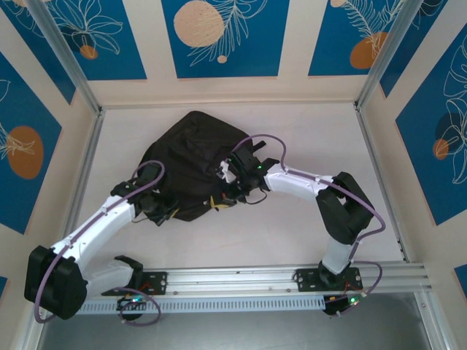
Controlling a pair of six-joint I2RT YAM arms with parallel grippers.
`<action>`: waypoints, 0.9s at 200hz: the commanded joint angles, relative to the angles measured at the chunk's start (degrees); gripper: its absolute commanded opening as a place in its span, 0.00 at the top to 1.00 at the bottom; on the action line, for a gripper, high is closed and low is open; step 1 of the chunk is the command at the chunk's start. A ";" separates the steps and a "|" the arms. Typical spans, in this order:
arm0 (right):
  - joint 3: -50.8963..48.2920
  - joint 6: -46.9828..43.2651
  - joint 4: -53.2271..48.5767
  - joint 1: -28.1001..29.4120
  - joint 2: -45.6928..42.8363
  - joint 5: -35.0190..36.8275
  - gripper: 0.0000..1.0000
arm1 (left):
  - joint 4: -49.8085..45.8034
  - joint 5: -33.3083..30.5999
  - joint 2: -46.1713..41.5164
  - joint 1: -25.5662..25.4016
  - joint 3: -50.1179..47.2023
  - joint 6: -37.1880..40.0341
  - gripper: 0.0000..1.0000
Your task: Pack books, pencil case, and school supplies into a backpack
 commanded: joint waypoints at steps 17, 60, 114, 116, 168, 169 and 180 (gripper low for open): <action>-1.59 -0.83 -4.61 -1.66 -1.46 1.96 1.00 | -3.27 -2.83 -1.43 -0.15 -0.31 2.49 1.00; -2.40 0.05 -4.40 -3.73 -1.92 2.79 1.00 | -3.36 -2.83 -1.34 -0.15 -0.30 3.26 1.00; -1.66 -0.40 -6.04 -5.43 -2.26 6.23 1.00 | -3.47 -2.92 -1.09 -0.17 -0.30 4.08 1.00; -1.61 -0.49 -6.19 -5.45 -2.25 6.35 1.00 | -3.44 -2.92 -1.08 -0.11 -0.30 4.05 1.00; 0.32 -0.60 -8.62 -7.07 -1.93 10.84 1.00 | -2.81 -2.14 -0.29 -0.14 -0.44 5.00 1.00; 0.33 -0.56 -8.66 -7.10 -1.97 11.05 1.00 | -2.80 -2.09 -0.24 -0.16 -0.41 5.05 1.00; 0.64 -0.35 -9.18 -7.62 -2.09 13.20 1.00 | -2.71 -1.95 -0.03 -0.16 -0.39 5.33 1.00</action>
